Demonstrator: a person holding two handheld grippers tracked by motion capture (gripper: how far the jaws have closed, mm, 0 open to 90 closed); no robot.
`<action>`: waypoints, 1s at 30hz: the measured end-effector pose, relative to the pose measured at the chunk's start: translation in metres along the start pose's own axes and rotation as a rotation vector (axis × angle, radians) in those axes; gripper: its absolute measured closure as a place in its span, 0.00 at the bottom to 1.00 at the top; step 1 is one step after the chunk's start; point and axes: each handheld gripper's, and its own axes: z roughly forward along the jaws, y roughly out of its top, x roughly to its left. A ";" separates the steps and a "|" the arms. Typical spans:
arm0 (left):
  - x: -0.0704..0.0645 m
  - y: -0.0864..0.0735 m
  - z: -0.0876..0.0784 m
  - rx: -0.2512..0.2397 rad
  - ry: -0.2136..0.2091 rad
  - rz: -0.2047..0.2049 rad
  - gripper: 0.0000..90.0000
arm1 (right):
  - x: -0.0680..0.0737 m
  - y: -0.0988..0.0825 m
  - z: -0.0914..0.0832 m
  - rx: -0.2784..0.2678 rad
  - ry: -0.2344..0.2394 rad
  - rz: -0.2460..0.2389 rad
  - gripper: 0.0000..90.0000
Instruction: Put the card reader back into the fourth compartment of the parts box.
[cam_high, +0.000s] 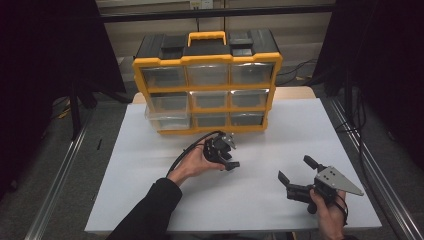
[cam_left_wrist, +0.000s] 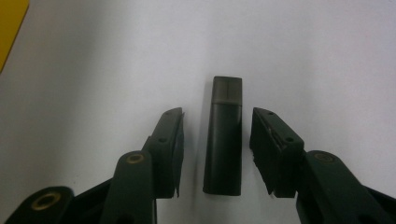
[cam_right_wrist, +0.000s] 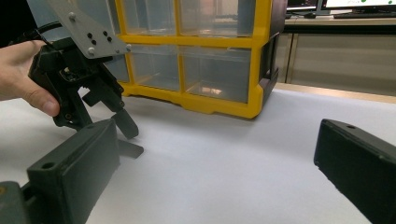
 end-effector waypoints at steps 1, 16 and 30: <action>0.000 0.000 0.000 -0.001 0.002 0.003 0.61 | 0.000 0.000 0.000 0.001 0.000 -0.001 0.00; -0.001 0.000 -0.001 0.006 -0.006 0.004 0.82 | 0.000 0.000 0.000 0.000 -0.004 0.002 0.00; -0.001 -0.004 -0.012 -0.030 -0.015 -0.040 0.82 | -0.001 0.000 0.000 -0.001 -0.005 0.001 0.00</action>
